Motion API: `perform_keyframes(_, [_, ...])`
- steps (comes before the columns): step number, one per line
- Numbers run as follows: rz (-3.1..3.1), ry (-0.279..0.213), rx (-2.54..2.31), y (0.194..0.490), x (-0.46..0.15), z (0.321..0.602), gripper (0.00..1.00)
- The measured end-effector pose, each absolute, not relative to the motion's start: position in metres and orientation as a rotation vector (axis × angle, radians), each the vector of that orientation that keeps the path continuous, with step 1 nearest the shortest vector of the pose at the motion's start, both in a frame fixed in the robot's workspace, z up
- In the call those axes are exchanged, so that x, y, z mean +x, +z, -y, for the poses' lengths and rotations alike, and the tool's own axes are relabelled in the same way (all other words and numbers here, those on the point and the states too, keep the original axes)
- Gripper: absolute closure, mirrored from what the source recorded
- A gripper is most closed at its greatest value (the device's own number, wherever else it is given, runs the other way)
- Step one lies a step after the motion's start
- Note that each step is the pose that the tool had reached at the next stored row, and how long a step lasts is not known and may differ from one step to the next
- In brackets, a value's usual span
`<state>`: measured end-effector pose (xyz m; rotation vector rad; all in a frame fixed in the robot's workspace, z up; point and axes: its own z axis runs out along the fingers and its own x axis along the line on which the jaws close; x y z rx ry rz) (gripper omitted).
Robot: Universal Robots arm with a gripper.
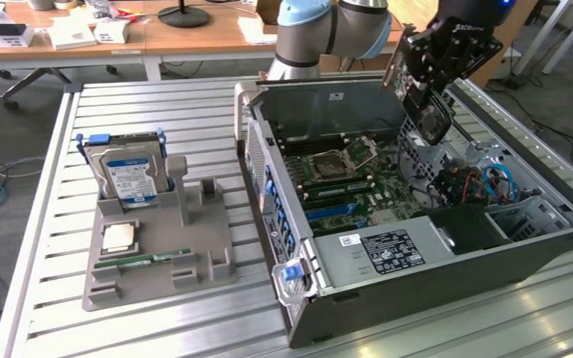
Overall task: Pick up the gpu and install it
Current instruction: 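Pick up the gpu and move the gpu toward the slot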
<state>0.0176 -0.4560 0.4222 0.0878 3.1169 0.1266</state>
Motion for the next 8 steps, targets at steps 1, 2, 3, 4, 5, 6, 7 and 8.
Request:
perform_keyframes(1, [-3.117, 0.127, 0.088, 0.422, 0.023, 0.456, 0.74])
perform_keyframes(2, [-3.118, 0.128, 0.062, 0.422, 0.025, 0.456, 0.74])
perform_keyframes(3, [-3.119, 0.129, 0.042, 0.422, 0.027, 0.456, 0.74])
perform_keyframes(4, [-3.119, 0.129, 0.037, 0.422, 0.028, 0.456, 0.74])
perform_keyframes(5, [-3.119, 0.129, 0.034, 0.422, 0.029, 0.456, 0.74])
perform_keyframes(6, [-3.119, 0.129, 0.033, 0.422, 0.031, 0.456, 0.74])
perform_keyframes(7, [-3.119, 0.129, 0.033, 0.422, 0.032, 0.456, 0.74])
perform_keyframes(8, [-3.119, 0.129, 0.033, 0.422, 0.035, 0.456, 0.74])
